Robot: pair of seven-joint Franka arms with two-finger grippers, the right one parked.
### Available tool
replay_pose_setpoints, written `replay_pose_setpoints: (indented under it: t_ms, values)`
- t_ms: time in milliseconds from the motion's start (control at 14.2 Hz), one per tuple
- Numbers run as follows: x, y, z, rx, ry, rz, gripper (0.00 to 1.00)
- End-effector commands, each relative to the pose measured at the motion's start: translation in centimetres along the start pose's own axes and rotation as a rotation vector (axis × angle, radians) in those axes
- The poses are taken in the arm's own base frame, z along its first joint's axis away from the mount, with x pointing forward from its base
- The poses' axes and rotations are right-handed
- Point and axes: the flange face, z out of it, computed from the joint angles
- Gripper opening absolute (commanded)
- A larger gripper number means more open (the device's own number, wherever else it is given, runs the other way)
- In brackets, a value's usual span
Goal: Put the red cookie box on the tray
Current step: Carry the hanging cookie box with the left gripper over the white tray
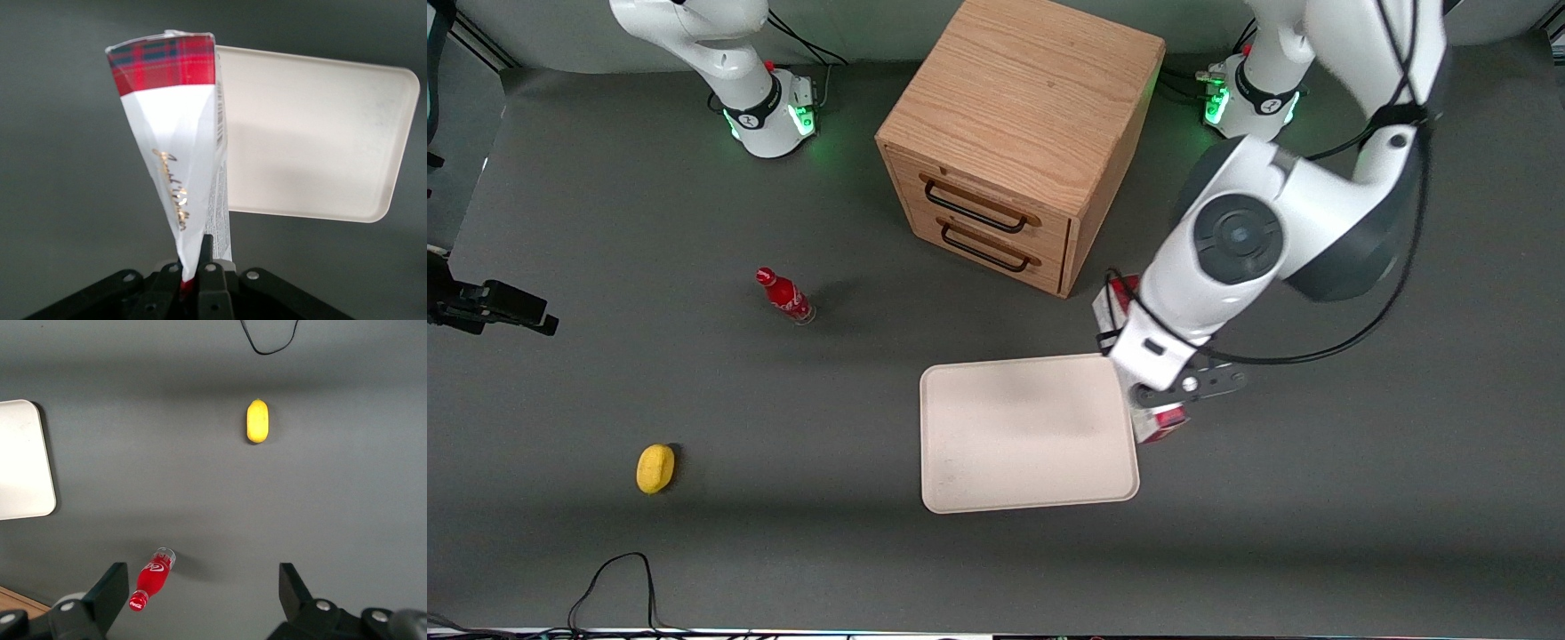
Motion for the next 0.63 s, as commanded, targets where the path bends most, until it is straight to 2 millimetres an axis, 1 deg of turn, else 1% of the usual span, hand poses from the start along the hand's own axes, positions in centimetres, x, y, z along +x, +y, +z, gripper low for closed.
replay_pose_setpoints:
  t_ms: [0, 70, 140, 211, 351, 491, 561]
  values:
    - [0.8, 2.4, 2.5, 0.046, 0.016, 0.132, 0.00]
    - [1.2, 2.6, 4.4, 0.067, 0.012, 0.158, 0.00]
    - [1.1, 3.1, 6.4, 0.096, 0.005, 0.173, 0.00]
    - [1.5, 2.9, 8.0, 0.128, 0.010, 0.180, 0.00]
    - [2.8, 2.6, 10.8, 0.138, 0.030, 0.177, 0.00]
    - [3.7, 2.4, 12.9, 0.146, 0.049, 0.172, 0.00]
    - [4.1, 2.3, 13.7, 0.139, 0.059, 0.172, 0.00]
